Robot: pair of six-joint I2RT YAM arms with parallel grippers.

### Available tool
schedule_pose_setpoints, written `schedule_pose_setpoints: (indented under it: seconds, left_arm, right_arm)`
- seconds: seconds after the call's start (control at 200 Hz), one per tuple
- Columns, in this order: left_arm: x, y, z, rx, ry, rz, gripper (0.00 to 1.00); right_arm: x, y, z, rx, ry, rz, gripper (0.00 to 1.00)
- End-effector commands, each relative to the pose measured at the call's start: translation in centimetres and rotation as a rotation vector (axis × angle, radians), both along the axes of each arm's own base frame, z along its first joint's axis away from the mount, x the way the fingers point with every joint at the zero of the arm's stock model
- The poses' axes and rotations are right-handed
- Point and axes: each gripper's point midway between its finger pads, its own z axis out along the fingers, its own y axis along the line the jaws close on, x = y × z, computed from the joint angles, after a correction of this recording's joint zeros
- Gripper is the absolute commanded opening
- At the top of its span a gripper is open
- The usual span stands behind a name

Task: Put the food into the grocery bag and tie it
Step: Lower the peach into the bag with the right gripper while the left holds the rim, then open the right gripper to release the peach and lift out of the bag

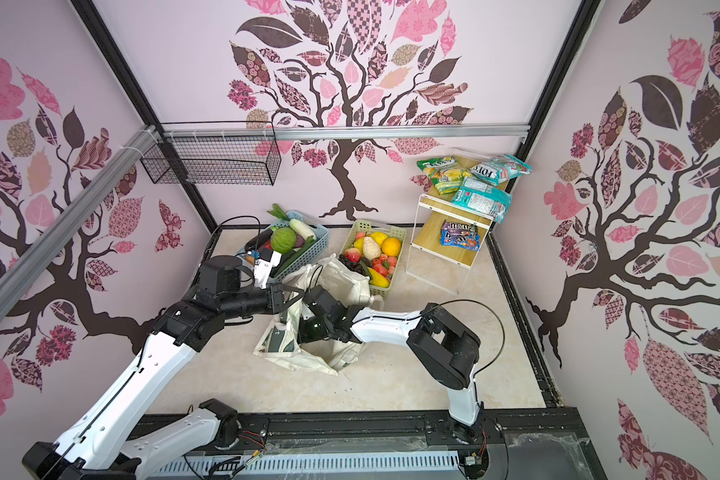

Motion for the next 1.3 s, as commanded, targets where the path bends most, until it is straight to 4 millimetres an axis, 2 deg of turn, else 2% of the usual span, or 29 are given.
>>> schedule_pose_setpoints:
  seconds: [0.0,0.1,0.205,0.3,0.495,0.575,0.85,0.89,1.165,1.296]
  left_arm:
    - [-0.7,-0.8,1.2,-0.066,-0.037,-0.032,0.00]
    - [-0.7,-1.0,1.5,-0.085,-0.019,-0.034,0.00]
    - [-1.1,-1.1,1.8,-0.091,-0.007,-0.042,0.00]
    - [-1.2,-1.1,1.9,-0.119,-0.017,-0.030,0.00]
    - [-1.0,-1.2,1.0,-0.105,0.013,-0.036,0.00]
    - [-0.8,-1.0,1.1,-0.104,0.013,-0.012,0.00]
    - [-0.4,0.0,0.1,-0.065,0.031,0.045,0.00]
    - [-0.4,0.3,0.0,-0.064,0.033,0.056,0.00]
    - [0.3,2.9,-1.0,-0.074,0.057,0.146,0.00]
    - [0.7,3.3,-1.5,-0.061,0.055,0.165,0.00]
  right_arm:
    - [0.8,-0.6,-3.5,-0.082,-0.035,-0.048,0.73]
    - [2.8,-2.4,-5.5,-0.177,-0.078,-0.146,0.74]
    - [4.0,-3.8,-6.9,-0.197,-0.039,-0.212,0.73]
    - [4.4,-4.1,-7.0,-0.209,-0.039,-0.231,0.73]
    - [5.2,-4.4,-5.9,-0.222,-0.080,-0.255,0.79]
    - [5.1,-4.6,-5.2,-0.228,-0.091,-0.248,0.83]
    - [4.0,-5.7,-0.7,-0.186,-0.161,-0.177,0.93]
    - [3.7,-5.8,0.1,-0.177,-0.172,-0.163,0.97]
    - [1.8,-7.6,3.4,-0.099,-0.139,-0.091,0.95]
    - [0.9,-7.5,5.8,-0.050,-0.173,-0.024,0.95]
